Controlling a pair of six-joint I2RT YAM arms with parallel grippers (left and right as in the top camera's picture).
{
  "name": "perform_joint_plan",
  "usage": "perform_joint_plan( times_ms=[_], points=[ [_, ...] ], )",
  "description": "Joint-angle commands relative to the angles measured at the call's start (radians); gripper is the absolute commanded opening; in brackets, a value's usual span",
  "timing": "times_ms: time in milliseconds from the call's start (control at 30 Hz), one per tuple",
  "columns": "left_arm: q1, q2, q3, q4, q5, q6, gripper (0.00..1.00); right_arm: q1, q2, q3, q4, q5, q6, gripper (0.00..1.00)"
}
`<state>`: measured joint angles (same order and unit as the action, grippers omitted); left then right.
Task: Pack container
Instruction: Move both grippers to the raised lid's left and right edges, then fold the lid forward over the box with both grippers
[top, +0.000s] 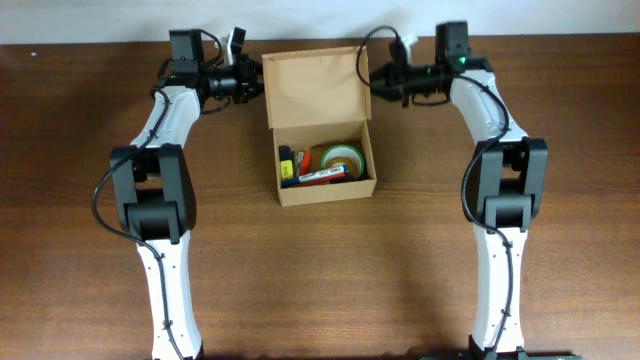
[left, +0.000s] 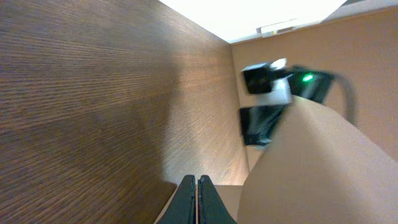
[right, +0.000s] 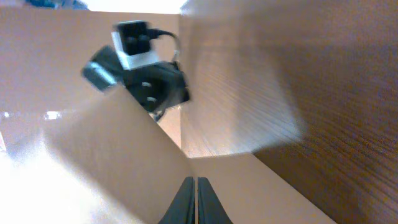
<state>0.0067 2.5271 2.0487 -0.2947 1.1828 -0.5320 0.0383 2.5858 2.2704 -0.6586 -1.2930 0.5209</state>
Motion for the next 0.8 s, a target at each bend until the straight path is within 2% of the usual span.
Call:
perform_joint_plan(
  times_ms=[0, 167, 300, 767],
  points=[
    [0.003, -0.056, 0.017, -0.019, 0.021, 0.071, 0.02, 0.034, 0.000, 0.098, -0.020, -0.005, 0.006, 0.04],
    [0.002, -0.134, 0.017, -0.203, -0.097, 0.231, 0.02, 0.060, 0.000, 0.195, -0.127, 0.111, 0.001, 0.04],
    [-0.002, -0.194, 0.017, -0.365, -0.186, 0.366, 0.02, 0.080, 0.000, 0.247, -0.264, 0.219, -0.065, 0.04],
    [-0.082, -0.285, 0.017, -0.636, -0.269, 0.524, 0.02, 0.115, -0.001, 0.447, -0.671, 0.481, -0.264, 0.04]
  ],
)
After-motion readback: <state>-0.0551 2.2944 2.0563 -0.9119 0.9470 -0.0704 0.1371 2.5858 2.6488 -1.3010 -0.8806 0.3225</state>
